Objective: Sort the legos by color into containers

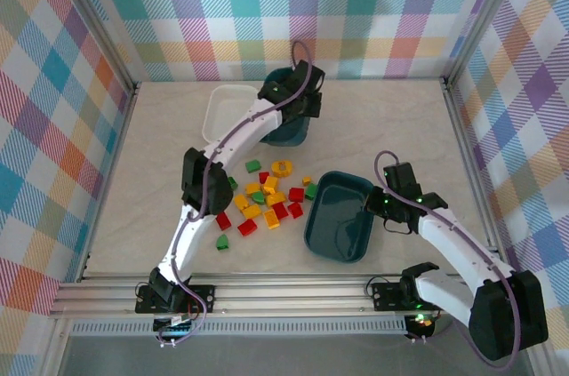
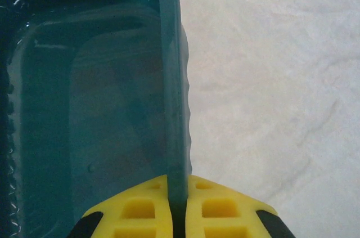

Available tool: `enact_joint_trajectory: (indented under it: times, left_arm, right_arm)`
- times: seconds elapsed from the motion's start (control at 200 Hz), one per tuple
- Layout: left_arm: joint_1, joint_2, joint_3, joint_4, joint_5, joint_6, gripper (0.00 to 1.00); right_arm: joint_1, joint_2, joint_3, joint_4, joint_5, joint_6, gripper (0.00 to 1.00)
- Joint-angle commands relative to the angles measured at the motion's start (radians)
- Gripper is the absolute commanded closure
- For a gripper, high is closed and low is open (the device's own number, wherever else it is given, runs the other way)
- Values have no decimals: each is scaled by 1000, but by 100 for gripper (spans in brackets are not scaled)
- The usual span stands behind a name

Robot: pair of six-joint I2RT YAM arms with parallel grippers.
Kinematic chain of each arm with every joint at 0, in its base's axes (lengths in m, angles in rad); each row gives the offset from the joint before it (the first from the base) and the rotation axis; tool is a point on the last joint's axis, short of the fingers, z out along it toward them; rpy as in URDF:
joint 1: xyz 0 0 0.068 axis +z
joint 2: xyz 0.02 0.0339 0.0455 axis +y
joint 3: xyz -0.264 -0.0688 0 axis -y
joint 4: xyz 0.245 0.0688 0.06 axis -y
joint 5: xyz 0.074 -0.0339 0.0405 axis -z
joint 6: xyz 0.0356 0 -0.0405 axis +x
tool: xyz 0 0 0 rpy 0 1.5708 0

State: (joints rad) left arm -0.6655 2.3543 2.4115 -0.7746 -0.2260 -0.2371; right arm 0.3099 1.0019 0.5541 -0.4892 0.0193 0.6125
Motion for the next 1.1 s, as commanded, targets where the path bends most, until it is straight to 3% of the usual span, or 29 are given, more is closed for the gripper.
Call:
enact_joint_trajectory:
  times: [0.0,0.505,0.66,0.72,0.8,0.945,1.095]
  left_arm:
    - [-9,46,82,-20,-104,15,100]
    - [-9,206,150,12,-52,-35,100]
    - [-6,236,150,26,-76,-35,80]
    - [1,245,150,37,-73,-48,67]
    - [15,252,152,57,-48,-64,64]
    - [26,234,212,59,72,-77,50]
    - [31,116,236,36,147,-76,38]
  right_arm:
    - [7,-30,-15,-18,-2,-14,100]
    - [8,-85,10,-76,12,-23,100]
    - [6,-113,34,-114,37,-48,100]
    - [6,-117,51,-134,48,-55,100]
    - [6,-121,68,-137,44,-43,100]
    - [6,-94,113,-132,68,-31,100]
    - [-2,-14,202,-108,143,-55,100]
